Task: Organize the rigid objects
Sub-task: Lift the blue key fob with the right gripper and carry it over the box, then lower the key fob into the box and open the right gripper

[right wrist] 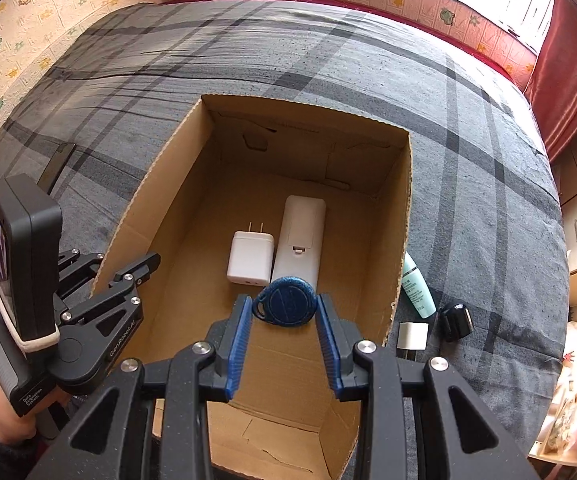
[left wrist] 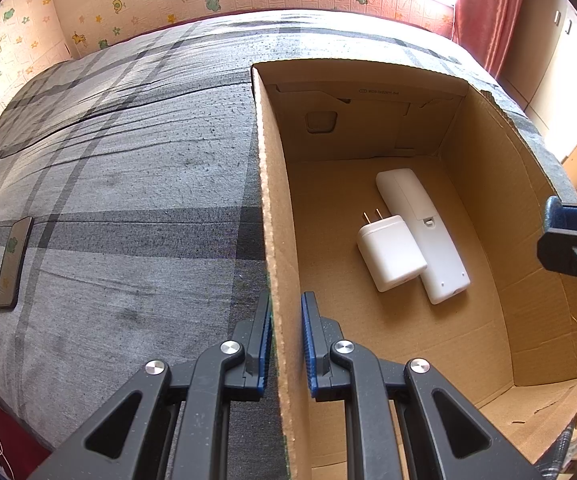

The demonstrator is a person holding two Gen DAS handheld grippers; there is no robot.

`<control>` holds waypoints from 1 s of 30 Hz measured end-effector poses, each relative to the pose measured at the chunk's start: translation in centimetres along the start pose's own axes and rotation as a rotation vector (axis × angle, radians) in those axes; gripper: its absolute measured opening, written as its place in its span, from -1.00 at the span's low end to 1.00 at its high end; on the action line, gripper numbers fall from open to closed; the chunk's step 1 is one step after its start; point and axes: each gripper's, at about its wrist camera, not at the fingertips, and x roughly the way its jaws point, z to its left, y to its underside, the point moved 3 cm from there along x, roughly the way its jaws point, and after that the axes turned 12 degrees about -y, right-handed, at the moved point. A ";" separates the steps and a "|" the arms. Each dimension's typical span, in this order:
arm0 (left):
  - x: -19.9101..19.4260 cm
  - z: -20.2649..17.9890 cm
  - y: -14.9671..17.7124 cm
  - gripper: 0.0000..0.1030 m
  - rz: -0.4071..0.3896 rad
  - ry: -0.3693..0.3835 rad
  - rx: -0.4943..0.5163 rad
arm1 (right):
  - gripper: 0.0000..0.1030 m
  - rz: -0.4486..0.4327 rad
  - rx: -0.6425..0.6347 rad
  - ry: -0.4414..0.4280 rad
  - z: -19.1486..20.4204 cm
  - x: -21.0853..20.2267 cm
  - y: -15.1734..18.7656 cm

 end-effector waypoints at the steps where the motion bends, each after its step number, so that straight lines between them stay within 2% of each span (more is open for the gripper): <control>1: 0.0 0.0 0.0 -0.71 0.000 0.001 -0.001 | -0.33 0.007 -0.001 -0.002 0.1 0.4 0.0; 30: -0.1 0.0 -0.1 -0.71 0.001 -0.002 0.004 | -0.33 0.231 -0.024 -0.006 1.1 9.4 3.0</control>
